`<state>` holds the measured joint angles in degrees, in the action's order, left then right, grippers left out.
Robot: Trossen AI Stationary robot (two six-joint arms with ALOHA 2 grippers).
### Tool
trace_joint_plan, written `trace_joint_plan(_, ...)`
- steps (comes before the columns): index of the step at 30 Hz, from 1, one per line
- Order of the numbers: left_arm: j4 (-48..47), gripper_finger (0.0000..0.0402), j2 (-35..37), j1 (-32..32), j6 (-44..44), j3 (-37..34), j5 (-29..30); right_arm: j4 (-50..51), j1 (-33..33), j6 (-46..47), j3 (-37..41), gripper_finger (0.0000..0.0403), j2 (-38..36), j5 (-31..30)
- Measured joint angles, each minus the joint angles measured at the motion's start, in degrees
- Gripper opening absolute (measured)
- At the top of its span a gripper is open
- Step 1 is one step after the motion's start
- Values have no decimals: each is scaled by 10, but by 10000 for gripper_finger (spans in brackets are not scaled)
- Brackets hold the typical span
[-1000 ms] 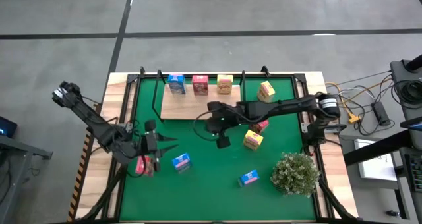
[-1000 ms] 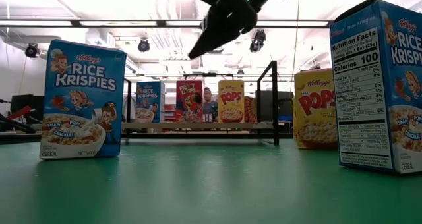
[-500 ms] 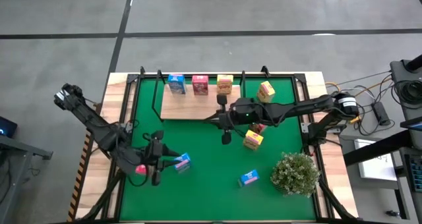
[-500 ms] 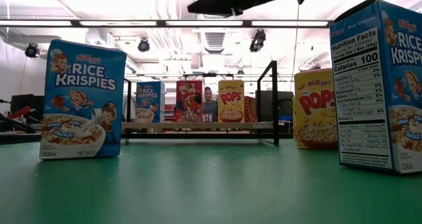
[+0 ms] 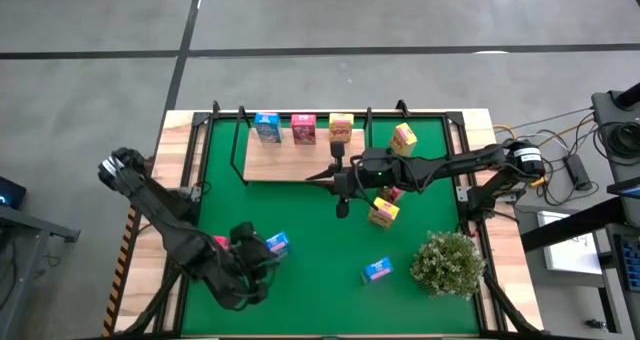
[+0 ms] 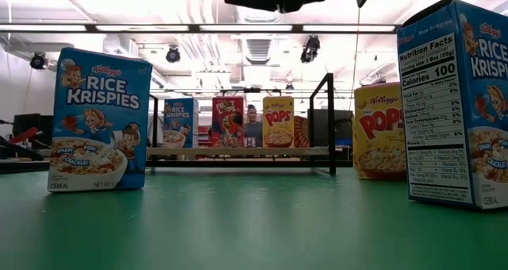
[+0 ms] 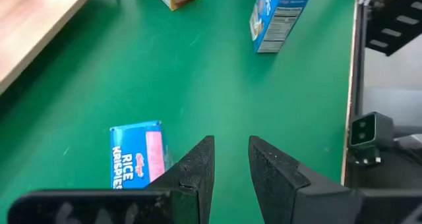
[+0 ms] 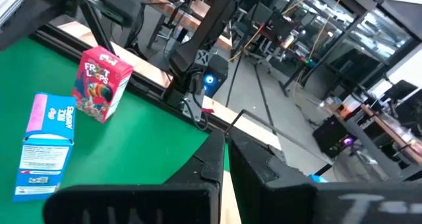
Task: Stack cereal on shelf
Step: Put the left blue cereal box on the shelf aligned with the other blue cereal box
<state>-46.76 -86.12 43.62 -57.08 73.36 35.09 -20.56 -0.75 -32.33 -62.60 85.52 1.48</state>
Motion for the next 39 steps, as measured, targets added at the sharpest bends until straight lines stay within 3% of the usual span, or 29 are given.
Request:
trace_joint_plan(8, -53, 77, -74, 0, -7, 91, 19, 1, 0, 0, -2, 13, 0, 0)
trace_joint_plan(18, -66, 84, -100, 0, -80, 98, 28, -1, 4, -9, -1, 13, -1, 7)
trace_joint_plan(28, -183, 182, -95, -27, -173, 122, 30, -11, 18, -29, 32, 13, -45, 33)
trace_joint_plan(34, -189, 250, -95, -48, -165, 117, 30, -13, 20, -16, 74, 13, -97, 31)
trace_joint_plan(39, -191, 275, -95, -52, -147, 116, 29, -11, 28, -2, 107, 13, -133, 33)
